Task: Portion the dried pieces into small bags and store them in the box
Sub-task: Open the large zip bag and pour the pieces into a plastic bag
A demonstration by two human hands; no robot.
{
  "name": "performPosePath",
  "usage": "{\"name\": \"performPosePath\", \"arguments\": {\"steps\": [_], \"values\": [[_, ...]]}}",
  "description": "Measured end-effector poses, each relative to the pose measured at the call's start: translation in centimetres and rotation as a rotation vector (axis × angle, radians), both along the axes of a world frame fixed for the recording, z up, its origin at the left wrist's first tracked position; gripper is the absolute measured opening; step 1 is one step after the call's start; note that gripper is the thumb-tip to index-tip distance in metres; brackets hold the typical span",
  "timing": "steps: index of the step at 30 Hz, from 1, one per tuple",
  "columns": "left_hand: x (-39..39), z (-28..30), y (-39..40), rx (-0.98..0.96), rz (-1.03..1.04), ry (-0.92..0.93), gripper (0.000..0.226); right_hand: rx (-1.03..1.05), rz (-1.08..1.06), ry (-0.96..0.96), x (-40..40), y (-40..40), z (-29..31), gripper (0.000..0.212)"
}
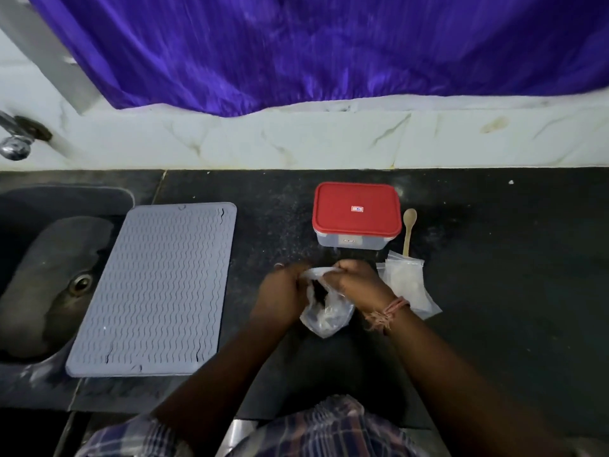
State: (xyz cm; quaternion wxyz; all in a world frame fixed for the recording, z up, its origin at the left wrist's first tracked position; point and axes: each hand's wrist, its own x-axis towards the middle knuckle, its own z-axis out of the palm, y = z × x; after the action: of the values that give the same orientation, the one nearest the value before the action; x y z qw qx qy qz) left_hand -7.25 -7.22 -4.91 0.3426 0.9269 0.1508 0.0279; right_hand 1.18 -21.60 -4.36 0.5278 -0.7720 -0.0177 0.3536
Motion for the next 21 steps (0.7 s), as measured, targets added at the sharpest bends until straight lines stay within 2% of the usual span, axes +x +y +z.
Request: {"name": "performPosePath", "arguments": {"steps": [2, 5, 7, 8, 9, 11, 13, 14, 16, 19, 21], "values": [[0.2, 0.2, 1.2, 0.009, 0.047, 0.080, 0.027, -0.020, 0.116, -0.099, -0.4, 0.4, 0.0, 0.013], [0.8, 0.4, 2.4, -0.147, 0.148, 0.165, 0.021, -0.167, 0.305, -0.269, -0.7, 0.7, -0.9, 0.020], [1.4, 0.3, 3.4, -0.330, 0.246, 0.267, 0.020, -0.277, 0.233, -0.440, -0.8, 0.3, -1.8, 0.017], [1.8, 0.2, 4.0, -0.502, 0.325, 0.320, 0.023, -0.305, 0.141, -0.451, -0.9, 0.0, -2.3, 0.015], [2.2, 0.2, 4.5, -0.699, 0.402, 0.363, 0.028, -0.311, 0.035, -0.383, -1.1, -0.3, -2.5, 0.017], [2.5, 0.3, 4.5, -1.013, 0.496, 0.421, 0.035, -0.173, -0.220, -0.029, -1.5, -0.5, -2.3, 0.030], [2.6, 0.5, 3.8, -1.112, 0.561, 0.447, 0.030, 0.053, -0.391, 0.370, -1.9, -0.2, -1.6, 0.035], [2.6, 0.7, 3.4, -1.102, 0.591, 0.454, 0.026, 0.137, -0.417, 0.489, -1.9, -0.2, -1.2, 0.031], [2.6, 0.4, 2.9, -0.963, 0.568, 0.451, 0.026, 0.247, -0.404, 0.616, -1.5, -0.5, -0.5, 0.020], [2.4, -1.3, 2.6, -0.545, 0.403, 0.374, 0.031, 0.387, -0.458, 0.702, -0.6, -0.9, 0.0, 0.017], [1.8, -1.5, 2.0, -0.527, 0.325, 0.261, 0.035, 0.431, -0.522, 0.705, -0.4, -0.9, -0.1, 0.015]]}}
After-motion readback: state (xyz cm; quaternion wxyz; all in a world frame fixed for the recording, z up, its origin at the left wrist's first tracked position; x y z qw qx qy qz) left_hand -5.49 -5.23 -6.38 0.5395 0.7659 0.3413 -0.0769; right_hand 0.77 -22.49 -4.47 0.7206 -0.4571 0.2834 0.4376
